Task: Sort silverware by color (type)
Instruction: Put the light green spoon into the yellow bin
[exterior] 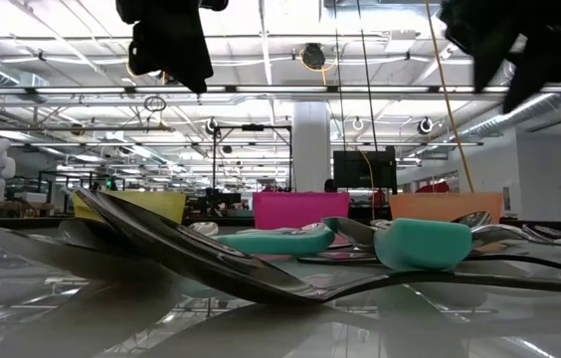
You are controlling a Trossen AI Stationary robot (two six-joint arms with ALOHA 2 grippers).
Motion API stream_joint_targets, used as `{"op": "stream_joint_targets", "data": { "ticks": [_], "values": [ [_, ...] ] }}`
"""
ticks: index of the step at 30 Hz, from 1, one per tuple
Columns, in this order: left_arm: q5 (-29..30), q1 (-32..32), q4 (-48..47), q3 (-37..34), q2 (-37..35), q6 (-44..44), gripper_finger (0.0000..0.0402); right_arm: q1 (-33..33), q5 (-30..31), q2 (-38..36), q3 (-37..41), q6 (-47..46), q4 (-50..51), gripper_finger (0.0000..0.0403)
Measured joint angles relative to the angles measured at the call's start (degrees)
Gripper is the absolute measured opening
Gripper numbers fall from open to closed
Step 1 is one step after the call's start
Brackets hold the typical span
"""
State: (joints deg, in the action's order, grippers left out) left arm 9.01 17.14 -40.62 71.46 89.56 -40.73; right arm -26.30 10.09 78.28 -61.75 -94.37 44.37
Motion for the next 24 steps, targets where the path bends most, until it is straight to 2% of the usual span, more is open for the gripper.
{"op": "stream_joint_targets", "data": {
  "ticks": [6,11,13,19,24],
  "values": [
    [-0.06,0.86,0.80,0.00,0.00,-7.56,0.0118,1.40,0.55,10.03,-9.36,-1.26,0.17,0.0155],
    [-0.05,2.69,0.90,0.00,0.00,-10.40,0.0118,1.33,-1.50,18.20,-15.41,-4.76,-1.12,0.0155],
    [-0.04,3.39,0.82,0.00,0.00,-10.78,0.0118,1.33,-1.86,20.81,-16.63,-6.72,-2.79,0.0155],
    [-0.01,5.31,-0.62,0.00,0.00,-10.80,0.0118,1.83,-8.26,25.52,-18.06,-5.27,-3.97,0.0155],
    [0.02,5.75,-1.79,0.00,0.00,-10.35,0.0118,1.85,-10.20,28.37,-18.05,-5.42,-6.02,0.0155]
  ]
}}
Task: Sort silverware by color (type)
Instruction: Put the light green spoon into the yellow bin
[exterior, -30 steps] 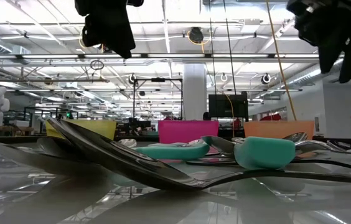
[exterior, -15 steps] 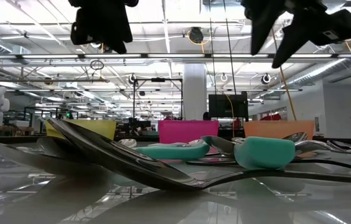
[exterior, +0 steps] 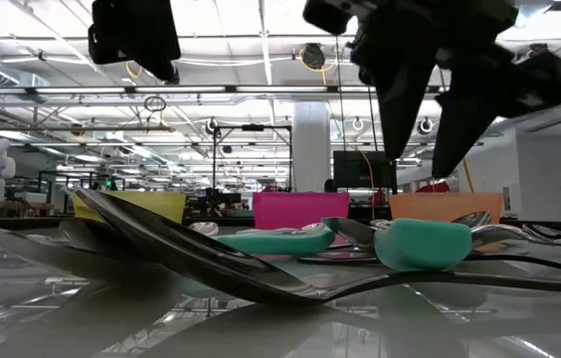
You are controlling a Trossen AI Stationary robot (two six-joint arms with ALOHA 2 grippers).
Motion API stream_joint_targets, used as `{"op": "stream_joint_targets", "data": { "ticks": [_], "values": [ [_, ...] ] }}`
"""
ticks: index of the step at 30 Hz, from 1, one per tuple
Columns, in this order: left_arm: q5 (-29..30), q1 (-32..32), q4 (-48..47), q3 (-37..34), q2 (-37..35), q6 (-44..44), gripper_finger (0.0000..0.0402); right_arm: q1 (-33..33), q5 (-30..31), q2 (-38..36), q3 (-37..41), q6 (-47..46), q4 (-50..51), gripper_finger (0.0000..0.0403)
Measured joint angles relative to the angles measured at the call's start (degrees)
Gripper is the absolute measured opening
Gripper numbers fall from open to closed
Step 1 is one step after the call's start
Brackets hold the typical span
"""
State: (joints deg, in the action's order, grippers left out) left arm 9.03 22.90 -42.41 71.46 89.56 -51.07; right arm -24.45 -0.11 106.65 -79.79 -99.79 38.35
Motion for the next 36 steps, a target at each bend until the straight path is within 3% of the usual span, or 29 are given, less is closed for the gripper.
{"op": "stream_joint_targets", "data": {
  "ticks": [15,29,36],
  "values": [
    [0.01,0.24,-1.02,0.00,0.00,2.90,0.0118,0.14,0.13,5.80,-0.02,-0.01,-8.35,0.0155],
    [0.01,0.24,-1.05,0.00,0.00,3.44,0.0118,1.21,1.53,7.32,0.00,-1.13,-7.74,0.0155],
    [-0.01,0.24,-1.03,-0.02,0.00,3.36,0.0118,1.95,-1.41,9.18,-0.15,0.00,-8.71,0.0155]
  ]
}}
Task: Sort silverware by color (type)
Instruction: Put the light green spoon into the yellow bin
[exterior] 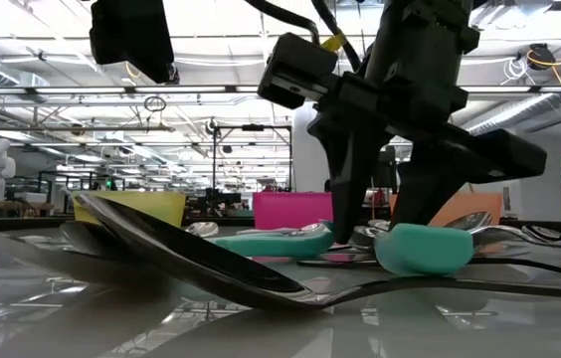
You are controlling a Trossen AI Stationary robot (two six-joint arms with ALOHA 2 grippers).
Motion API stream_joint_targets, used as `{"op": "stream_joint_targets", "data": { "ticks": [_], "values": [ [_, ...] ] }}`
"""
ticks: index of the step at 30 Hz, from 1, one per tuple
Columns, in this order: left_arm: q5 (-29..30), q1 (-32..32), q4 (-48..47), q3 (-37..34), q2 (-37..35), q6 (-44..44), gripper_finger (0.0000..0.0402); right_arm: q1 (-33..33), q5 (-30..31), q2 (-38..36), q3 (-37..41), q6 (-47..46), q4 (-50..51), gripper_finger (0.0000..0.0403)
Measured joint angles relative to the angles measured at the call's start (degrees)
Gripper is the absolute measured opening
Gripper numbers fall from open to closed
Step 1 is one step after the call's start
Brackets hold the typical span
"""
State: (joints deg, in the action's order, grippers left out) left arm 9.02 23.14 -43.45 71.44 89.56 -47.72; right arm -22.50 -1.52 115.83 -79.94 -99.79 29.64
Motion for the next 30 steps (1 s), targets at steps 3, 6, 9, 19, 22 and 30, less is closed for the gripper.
{"op": "stream_joint_targets", "data": {
  "ticks": [3,6,9,19,22,30],
  "values": [
    [0.00,0.02,-0.02,0.00,0.00,-0.42,0.0118,-0.04,0.22,0.04,-0.09,0.08,0.98,0.0147],
    [0.00,0.04,-0.03,0.00,0.00,-0.45,0.0118,0.07,-0.04,0.08,-0.06,0.18,1.36,0.0123],
    [0.00,0.04,-0.02,0.00,0.00,-0.40,0.0118,0.05,-0.06,0.11,-0.02,0.19,1.91,0.0085],
    [0.00,0.02,-0.02,0.00,0.00,-0.01,0.0118,0.04,-0.08,-0.11,0.13,0.94,2.39,0.0025],
    [0.00,0.04,-0.02,0.00,0.00,-0.01,0.0118,0.04,-0.08,-0.66,0.22,1.25,2.41,0.0030],
    [0.00,0.04,-0.06,0.00,0.00,-0.01,0.0118,0.00,-1.80,-3.38,0.29,4.39,2.12,0.0001]
  ]
}}
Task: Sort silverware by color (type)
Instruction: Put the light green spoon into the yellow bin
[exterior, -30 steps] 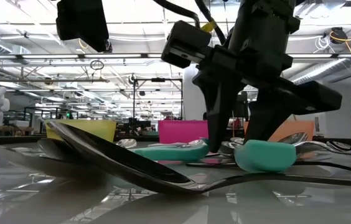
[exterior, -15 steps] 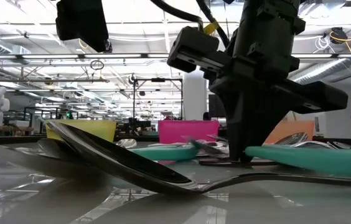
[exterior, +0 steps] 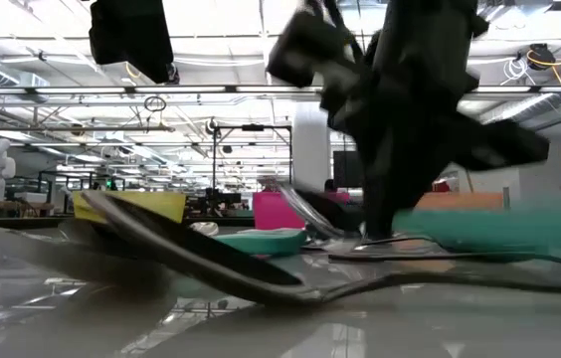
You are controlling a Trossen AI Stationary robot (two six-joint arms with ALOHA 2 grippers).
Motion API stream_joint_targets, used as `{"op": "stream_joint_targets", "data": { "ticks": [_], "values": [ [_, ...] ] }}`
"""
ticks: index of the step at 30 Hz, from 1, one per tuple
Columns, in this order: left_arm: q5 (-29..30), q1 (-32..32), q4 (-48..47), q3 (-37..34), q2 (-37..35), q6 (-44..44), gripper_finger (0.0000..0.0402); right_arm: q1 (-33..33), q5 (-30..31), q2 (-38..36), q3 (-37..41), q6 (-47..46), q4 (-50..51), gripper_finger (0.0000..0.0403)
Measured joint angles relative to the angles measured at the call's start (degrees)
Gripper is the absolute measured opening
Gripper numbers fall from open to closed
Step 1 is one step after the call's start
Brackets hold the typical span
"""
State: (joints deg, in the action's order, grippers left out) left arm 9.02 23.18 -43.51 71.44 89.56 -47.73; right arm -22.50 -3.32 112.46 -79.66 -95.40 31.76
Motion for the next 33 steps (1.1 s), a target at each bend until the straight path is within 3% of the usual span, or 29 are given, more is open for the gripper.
{"op": "stream_joint_targets", "data": {
  "ticks": [11,33],
  "values": [
    [0.00,0.00,0.02,0.00,0.00,0.53,0.0118,-0.05,-2.37,-5.22,-0.07,3.34,5.82,0.0000],
    [0.00,0.00,0.09,0.00,0.00,0.50,0.0118,2.64,-23.92,-5.80,-0.11,16.09,2.22,0.0000]
  ]
}}
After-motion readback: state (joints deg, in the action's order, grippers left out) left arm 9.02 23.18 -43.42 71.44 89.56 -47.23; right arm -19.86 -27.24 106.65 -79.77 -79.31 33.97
